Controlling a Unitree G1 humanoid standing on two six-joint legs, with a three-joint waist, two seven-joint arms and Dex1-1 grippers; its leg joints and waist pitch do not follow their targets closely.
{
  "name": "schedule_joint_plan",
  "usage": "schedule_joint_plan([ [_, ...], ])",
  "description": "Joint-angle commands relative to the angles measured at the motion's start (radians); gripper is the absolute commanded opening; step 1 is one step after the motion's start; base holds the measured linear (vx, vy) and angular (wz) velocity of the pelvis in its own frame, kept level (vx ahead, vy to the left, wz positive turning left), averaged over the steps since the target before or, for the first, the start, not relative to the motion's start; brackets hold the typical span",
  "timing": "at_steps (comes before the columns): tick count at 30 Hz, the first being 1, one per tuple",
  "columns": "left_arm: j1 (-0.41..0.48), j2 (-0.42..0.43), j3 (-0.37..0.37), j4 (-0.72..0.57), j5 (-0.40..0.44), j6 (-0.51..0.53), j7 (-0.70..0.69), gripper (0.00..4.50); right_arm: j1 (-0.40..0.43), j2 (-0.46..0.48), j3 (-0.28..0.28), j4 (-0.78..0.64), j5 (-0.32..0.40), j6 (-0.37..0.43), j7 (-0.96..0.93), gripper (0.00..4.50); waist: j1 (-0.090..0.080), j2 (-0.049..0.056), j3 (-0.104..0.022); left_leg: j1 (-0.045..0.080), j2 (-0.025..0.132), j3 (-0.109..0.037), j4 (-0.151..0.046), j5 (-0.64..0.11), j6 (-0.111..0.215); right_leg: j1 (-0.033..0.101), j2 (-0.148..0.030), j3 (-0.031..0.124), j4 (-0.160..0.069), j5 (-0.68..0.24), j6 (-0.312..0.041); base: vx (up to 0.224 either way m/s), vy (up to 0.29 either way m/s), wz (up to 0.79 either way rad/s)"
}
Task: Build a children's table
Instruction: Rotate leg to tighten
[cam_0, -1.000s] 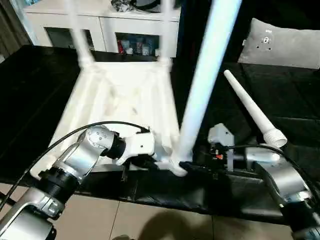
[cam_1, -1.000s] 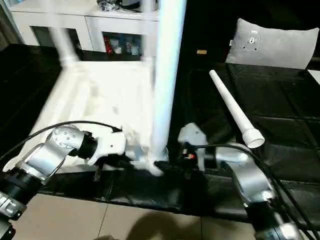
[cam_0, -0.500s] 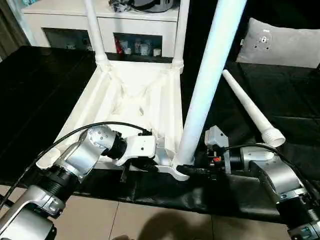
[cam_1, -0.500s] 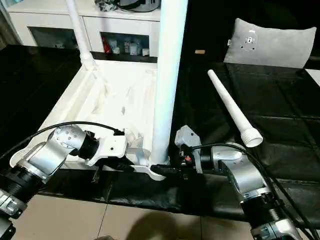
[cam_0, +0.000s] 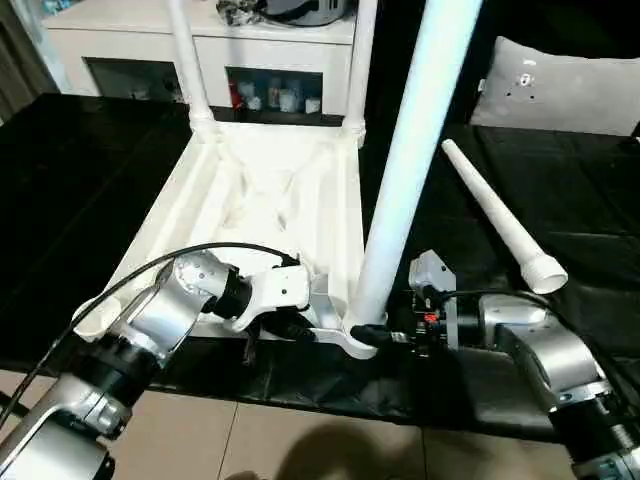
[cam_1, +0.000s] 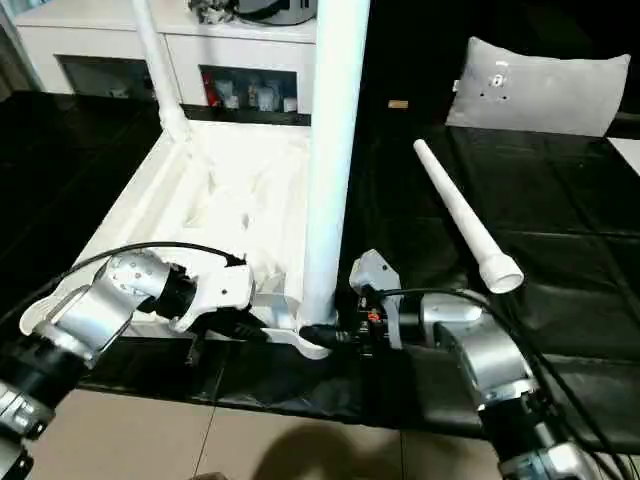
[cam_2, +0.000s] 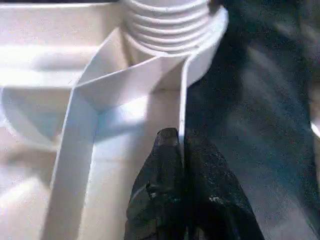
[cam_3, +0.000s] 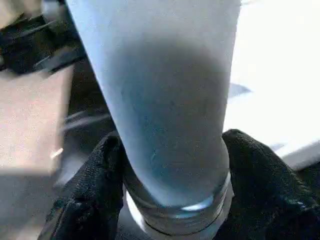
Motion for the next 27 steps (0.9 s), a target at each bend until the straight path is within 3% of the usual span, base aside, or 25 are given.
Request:
schedule_joint_plan([
  [1,0.002,-0.059,0.045,-0.081,-0.035,0.090,0.101,0.00,-0.008,0.062,0.010,0.006,-0.018,0.049,-0.126,2.70,-0.003,0.002,-0.060,0.009,0.050,-0.021,-0.078,-0.249,0.006,0.047,-0.079,0.044,-0.087,-0.379,-0.192,0.000,0.000,0.00],
  [2,0.013,-0.080,0.059,-0.108,-0.032,0.136,0.141,0.00,-0.015,0.095,0.002,0.022,-0.036,0.065,-0.191,2.69,-0.019,-0.001,-0.059,0.003,0.047,-0.025,-0.082,-0.258,-0.005,0.048,-0.076,0.041,-0.088,-0.402,-0.177,0.000,0.000,0.00],
  [6,0.037,-0.170,0.088,-0.176,-0.002,0.264,0.264,0.00,-0.057,0.203,-0.044,0.085,-0.053,0.108,-0.364,2.69,-0.050,-0.004,-0.060,-0.003,0.040,-0.026,-0.074,-0.258,0.004,0.047,-0.077,0.040,-0.097,-0.455,-0.158,0.000,0.000,0.00],
  [9,0.027,-0.263,0.100,-0.193,0.016,0.336,0.371,0.00,-0.100,0.274,-0.066,0.143,-0.072,0.125,-0.489,2.69,-0.061,-0.009,-0.063,-0.007,0.038,-0.023,-0.069,-0.220,0.023,0.047,-0.074,0.040,-0.099,-0.430,-0.159,0.000,0.000,0.00],
  [14,-0.004,-0.306,0.088,-0.174,0.037,0.345,0.446,0.00,-0.122,0.316,-0.068,0.173,-0.108,0.127,-0.565,2.69,-0.054,-0.008,-0.068,-0.007,0.041,-0.019,-0.068,-0.158,0.049,0.048,-0.071,0.041,-0.089,-0.289,-0.192,0.000,0.000,0.00],
  [17,-0.025,-0.289,0.087,-0.143,0.056,0.326,0.453,0.00,-0.116,0.328,-0.083,0.169,-0.098,0.128,-0.571,3.42,-0.049,-0.004,-0.070,-0.005,0.043,-0.017,-0.067,-0.140,0.060,0.050,-0.070,0.042,-0.083,-0.219,-0.211,0.000,0.000,0.00],
  [23,-0.029,-0.246,0.095,-0.112,0.073,0.294,0.442,0.00,-0.104,0.327,-0.095,0.149,-0.095,0.103,-0.578,3.81,-0.048,0.000,-0.064,-0.001,0.043,-0.021,-0.073,-0.207,0.036,0.049,-0.074,0.040,-0.092,-0.310,-0.190,0.000,0.000,0.00],
  [27,-0.024,-0.210,0.085,-0.100,0.065,0.263,0.414,0.00,-0.078,0.302,-0.098,0.113,-0.087,0.075,-0.538,4.18,-0.044,0.000,-0.066,-0.001,0.045,-0.021,-0.074,-0.199,0.034,0.048,-0.073,0.042,-0.089,-0.279,-0.188,0.000,0.000,0.00],
])
